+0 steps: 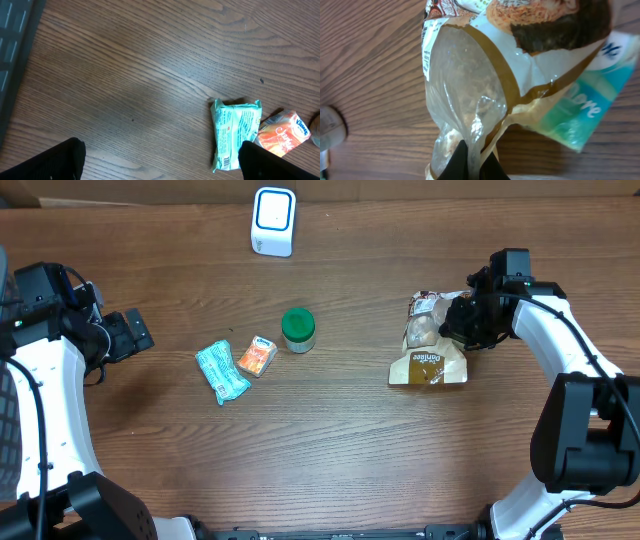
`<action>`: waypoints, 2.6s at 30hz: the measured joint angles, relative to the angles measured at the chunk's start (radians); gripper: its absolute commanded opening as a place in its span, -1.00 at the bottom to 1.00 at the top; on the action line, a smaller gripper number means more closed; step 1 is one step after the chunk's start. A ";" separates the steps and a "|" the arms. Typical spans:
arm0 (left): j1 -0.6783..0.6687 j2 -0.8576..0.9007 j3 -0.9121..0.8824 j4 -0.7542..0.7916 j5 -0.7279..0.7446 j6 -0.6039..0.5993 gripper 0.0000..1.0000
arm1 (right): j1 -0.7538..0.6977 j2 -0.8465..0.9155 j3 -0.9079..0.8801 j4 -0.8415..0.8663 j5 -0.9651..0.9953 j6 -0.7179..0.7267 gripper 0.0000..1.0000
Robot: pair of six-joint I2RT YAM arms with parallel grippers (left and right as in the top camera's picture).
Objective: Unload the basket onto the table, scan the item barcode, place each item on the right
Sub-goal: 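Carry the PanTree bag right and set it down on the table, then reach the right gripper left over the green-capped jar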
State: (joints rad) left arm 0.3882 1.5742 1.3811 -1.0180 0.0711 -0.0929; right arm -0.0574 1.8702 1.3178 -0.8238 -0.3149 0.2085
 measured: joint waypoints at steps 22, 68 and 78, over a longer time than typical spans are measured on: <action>0.000 0.000 0.000 0.000 0.000 0.000 0.99 | -0.156 -0.001 0.065 -0.099 0.053 -0.029 0.36; 0.000 0.000 0.000 0.000 0.000 0.000 0.99 | 0.673 0.237 0.373 0.186 0.166 -0.407 0.97; 0.000 0.000 0.000 0.000 0.000 0.000 0.99 | 0.675 0.270 0.373 0.156 0.185 -0.418 0.43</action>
State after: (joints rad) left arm 0.3882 1.5742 1.3811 -1.0180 0.0711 -0.0929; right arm 0.6178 2.1403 1.6905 -0.6678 -0.1303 -0.2096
